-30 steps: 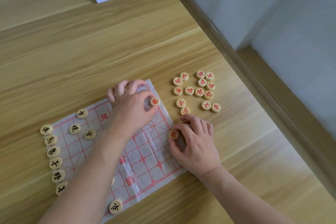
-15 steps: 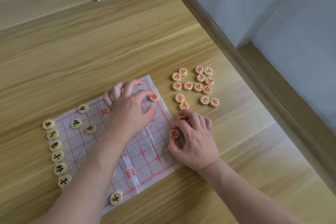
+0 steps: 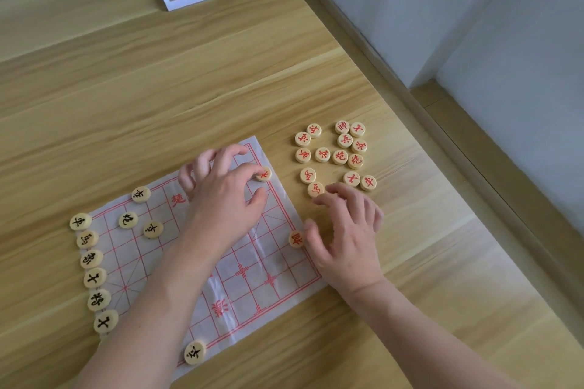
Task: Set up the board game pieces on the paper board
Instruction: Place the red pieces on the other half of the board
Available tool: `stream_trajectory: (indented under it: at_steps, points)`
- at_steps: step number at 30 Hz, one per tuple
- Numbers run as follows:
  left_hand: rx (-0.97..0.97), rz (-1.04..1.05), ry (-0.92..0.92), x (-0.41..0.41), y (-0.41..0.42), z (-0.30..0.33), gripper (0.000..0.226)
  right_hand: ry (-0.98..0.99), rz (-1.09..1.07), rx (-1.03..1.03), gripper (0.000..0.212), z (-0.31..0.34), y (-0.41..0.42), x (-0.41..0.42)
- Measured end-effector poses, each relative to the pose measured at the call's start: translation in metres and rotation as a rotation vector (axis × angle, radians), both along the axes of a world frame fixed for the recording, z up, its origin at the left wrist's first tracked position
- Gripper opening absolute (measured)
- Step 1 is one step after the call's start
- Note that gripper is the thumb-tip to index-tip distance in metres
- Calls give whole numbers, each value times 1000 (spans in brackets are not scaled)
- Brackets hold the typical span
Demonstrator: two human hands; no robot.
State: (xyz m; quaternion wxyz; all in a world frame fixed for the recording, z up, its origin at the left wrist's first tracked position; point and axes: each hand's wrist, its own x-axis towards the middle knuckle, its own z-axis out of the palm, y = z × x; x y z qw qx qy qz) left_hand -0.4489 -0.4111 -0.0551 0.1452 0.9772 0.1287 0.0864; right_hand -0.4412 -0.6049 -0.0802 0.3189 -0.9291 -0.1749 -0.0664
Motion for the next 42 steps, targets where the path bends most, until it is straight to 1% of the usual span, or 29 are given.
stream_trajectory:
  at_steps: [3,7,12,17,19,22,25,28,31,34,38,42]
  points:
    - [8,-24,9,4,-2,3,17,-48,-155,-28,25,0,-9,17]
    - [13,-90,-1,15,-13,4,19,-98,-173,-129,24,-5,-27,36]
    - [-5,-157,31,28,-31,1,16,-143,-95,-249,29,-9,-23,33]
    - [-28,-166,47,29,-34,-2,17,-166,32,-291,35,-9,-23,36]
    - [-38,-144,38,33,-29,-1,19,-193,94,-308,33,-10,-24,37]
    - [-29,-113,32,40,-21,1,20,-225,146,-296,26,-11,-25,38]
    - [-37,-124,56,46,-18,2,19,-206,149,-261,19,-11,-25,40]
    - [-35,-227,104,48,-19,0,18,-195,127,-220,13,-10,-25,39]
    - [-12,-266,124,48,-25,-4,23,-124,61,-203,19,-8,-23,39]
    - [-9,-255,123,49,-30,-6,23,-59,17,-251,30,-8,-23,40]
    - [-2,-268,102,49,-33,-8,17,-78,41,-247,28,-7,-23,40]
    - [3,-263,109,48,-34,-10,22,-51,48,-247,32,-7,-23,39]
